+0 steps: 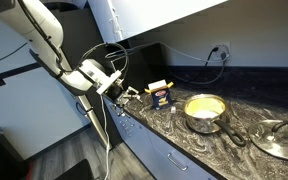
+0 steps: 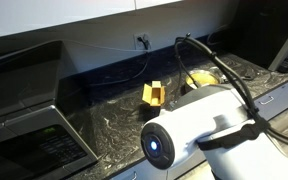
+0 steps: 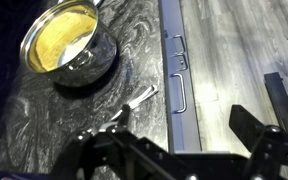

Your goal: Pour the contents in the box into the pot

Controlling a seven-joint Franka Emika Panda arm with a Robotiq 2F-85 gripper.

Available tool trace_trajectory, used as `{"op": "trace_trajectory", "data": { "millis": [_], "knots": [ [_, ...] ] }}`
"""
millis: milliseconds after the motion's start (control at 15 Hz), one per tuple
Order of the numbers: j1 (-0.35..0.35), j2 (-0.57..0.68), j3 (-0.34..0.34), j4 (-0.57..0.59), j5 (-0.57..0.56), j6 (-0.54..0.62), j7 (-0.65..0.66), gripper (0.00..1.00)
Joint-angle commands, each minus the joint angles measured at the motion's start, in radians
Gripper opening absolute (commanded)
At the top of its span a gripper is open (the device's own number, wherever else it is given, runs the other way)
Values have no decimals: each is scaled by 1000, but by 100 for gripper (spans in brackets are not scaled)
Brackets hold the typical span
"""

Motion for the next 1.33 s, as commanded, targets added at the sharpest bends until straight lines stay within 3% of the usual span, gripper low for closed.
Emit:
{"op": "trace_trajectory", "data": {
  "millis": [0,1067,1133,1267],
  "knots": [
    [5,49,15,43,-130,23,-105,100],
    [-12,150,14,27,-750,306,-506,100],
    [-8,149,21,30,-698,265,-456,100],
    [-8,158,20,31,-728,278,-480,100]
  ]
}}
